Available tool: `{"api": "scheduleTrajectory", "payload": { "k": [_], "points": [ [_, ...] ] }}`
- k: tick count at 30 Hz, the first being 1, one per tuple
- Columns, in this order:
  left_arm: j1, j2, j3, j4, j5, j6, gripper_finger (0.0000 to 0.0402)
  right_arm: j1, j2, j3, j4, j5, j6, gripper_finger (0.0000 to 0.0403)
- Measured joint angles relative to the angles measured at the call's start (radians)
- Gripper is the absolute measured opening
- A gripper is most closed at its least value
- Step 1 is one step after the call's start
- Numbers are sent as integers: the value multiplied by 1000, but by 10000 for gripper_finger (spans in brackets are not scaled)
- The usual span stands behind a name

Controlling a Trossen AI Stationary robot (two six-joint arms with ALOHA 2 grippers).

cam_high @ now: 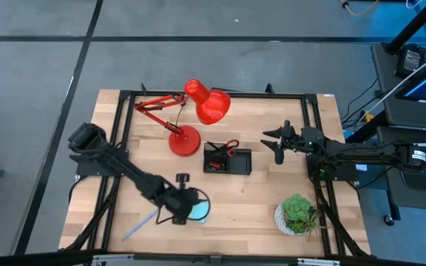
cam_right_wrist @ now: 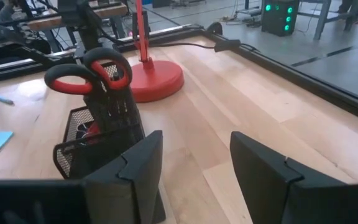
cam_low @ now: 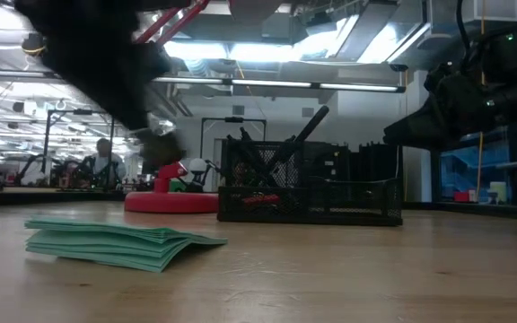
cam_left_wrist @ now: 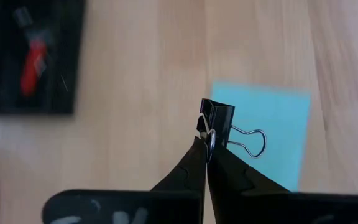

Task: Pick and place office supplies into organizer
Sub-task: Put the black binder clip into the black desk organizer

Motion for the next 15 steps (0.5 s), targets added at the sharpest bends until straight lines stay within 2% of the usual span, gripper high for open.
{"api": "scheduleTrajectory", "payload": {
  "k": [11,15],
  "points": [
    [211,0,0,373,-9,390,2,0,0,0,0,-1,-31,191],
    [273,0,0,399,-3,436,2,0,0,0,-7,-1,-34,191]
  ]
}}
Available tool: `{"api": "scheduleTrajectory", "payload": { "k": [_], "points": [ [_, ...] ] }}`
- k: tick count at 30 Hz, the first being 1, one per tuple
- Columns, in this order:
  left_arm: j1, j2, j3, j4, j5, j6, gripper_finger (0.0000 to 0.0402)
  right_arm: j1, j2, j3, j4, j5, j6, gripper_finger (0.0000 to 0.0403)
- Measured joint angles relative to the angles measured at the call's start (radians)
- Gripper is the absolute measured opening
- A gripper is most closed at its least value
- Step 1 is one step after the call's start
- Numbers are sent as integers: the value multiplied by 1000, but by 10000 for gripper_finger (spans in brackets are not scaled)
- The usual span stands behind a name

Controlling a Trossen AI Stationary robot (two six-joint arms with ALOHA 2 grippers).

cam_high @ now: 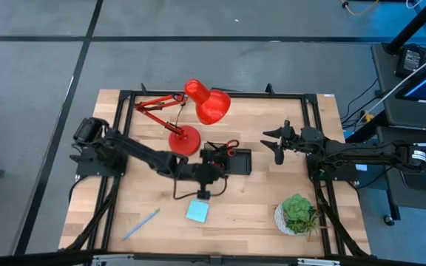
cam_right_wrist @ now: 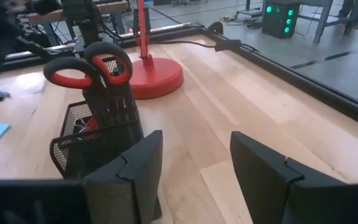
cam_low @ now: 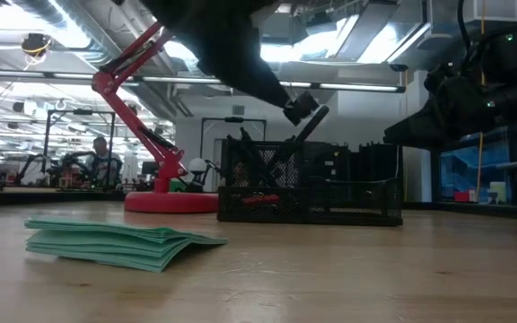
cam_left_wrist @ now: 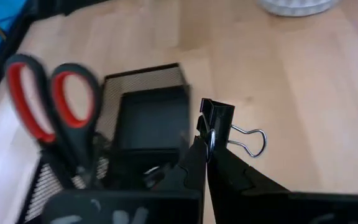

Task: Pick and place office supplies into organizer
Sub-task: Put the black binder clip into the black desk organizer

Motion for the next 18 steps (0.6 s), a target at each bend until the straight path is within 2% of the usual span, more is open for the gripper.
{"api": "scheduleTrajectory", "payload": {
  "k": [7,18],
  "points": [
    [60,0,0,-84,33,-36,2,0,1,0,-32,0,5,191],
    [81,75,0,-87,25,-37,3,0,1,0,-37,0,7,191]
  ]
}}
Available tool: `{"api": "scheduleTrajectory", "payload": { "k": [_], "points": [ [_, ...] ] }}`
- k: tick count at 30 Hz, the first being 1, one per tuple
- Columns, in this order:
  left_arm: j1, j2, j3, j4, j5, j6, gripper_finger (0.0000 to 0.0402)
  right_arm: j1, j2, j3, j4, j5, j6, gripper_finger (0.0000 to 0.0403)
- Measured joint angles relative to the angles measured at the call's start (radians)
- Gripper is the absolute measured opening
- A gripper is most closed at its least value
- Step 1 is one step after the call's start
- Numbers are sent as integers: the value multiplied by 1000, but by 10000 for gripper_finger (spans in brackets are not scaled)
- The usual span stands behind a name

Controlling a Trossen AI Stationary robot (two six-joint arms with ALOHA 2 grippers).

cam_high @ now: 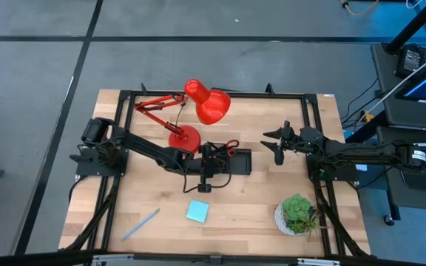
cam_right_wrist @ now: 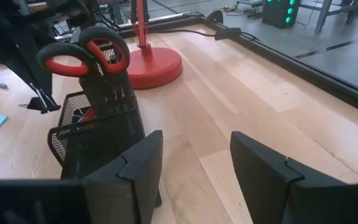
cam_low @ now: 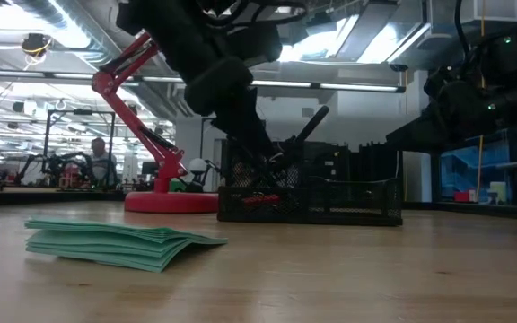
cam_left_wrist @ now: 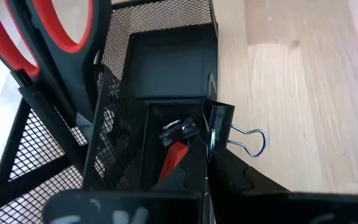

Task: Pick and place office supplies into organizer
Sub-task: Put the black binder clip into the black desk organizer

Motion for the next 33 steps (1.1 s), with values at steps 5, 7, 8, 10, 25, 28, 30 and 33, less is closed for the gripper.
{"api": "scheduleTrajectory", "payload": {
  "k": [5,7,8,10,25,28,30,33],
  "points": [
    [14,12,0,-5,-16,-27,3,0,0,0,0,0,0,191],
    [21,12,0,-10,-18,-47,3,0,0,0,-1,0,0,191],
    [25,12,0,-18,-20,-64,2,0,0,0,-2,0,0,191],
    [31,12,0,-29,-21,-100,2,0,0,0,-2,0,0,191],
    [32,37,1,-96,-24,-184,3,0,0,0,-8,0,0,191],
    [32,40,1,-97,-22,-184,3,0,0,0,-11,0,0,191],
    [32,42,1,-94,-26,-184,3,0,0,0,-13,0,0,191],
    [32,41,1,-93,-26,-183,4,0,0,0,-15,1,0,191]
  ]
}}
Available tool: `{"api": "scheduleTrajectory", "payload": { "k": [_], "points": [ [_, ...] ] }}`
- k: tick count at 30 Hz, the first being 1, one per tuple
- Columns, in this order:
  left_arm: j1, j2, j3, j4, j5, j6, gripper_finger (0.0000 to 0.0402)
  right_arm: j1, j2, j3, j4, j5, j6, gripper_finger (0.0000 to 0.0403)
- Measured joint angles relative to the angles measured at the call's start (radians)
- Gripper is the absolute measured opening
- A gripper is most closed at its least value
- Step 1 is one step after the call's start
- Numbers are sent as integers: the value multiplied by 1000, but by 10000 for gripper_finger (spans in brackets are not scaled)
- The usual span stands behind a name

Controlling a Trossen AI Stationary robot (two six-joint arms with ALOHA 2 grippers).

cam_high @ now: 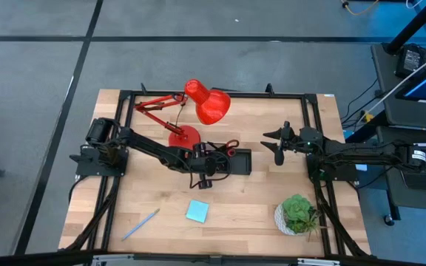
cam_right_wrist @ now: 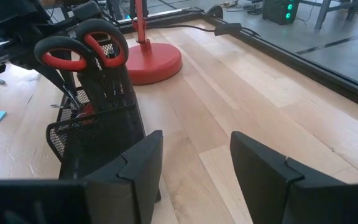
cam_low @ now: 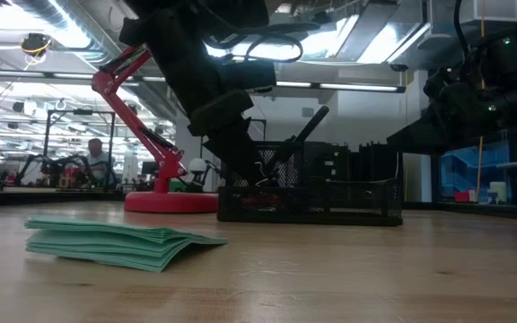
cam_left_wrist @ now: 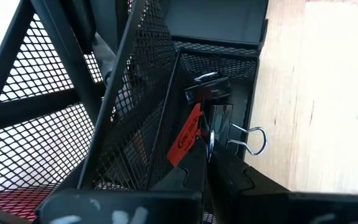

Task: Pick and place office supplies into organizer
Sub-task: Put the black binder clip into the black desk organizer, then put the blue pencil into the black desk organizer

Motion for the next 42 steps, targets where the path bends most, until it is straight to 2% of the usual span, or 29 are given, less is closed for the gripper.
{"api": "scheduleTrajectory", "payload": {
  "k": [6,18,26,30,34,42],
  "points": [
    [0,0,0,1,-7,0,11,0,0,0,0,0,-2,191],
    [-1,-12,-1,1,-27,11,65,0,0,0,0,0,-3,191],
    [-26,-63,-1,-19,-29,39,70,0,0,0,-1,0,-3,191],
    [-40,-98,0,-89,-29,5,71,0,0,0,-3,0,-3,191],
    [-59,-133,-1,-161,8,-68,74,0,0,0,-7,0,-3,191],
    [-94,-150,0,-188,183,-133,89,0,0,0,-7,0,0,191]
  ]
}}
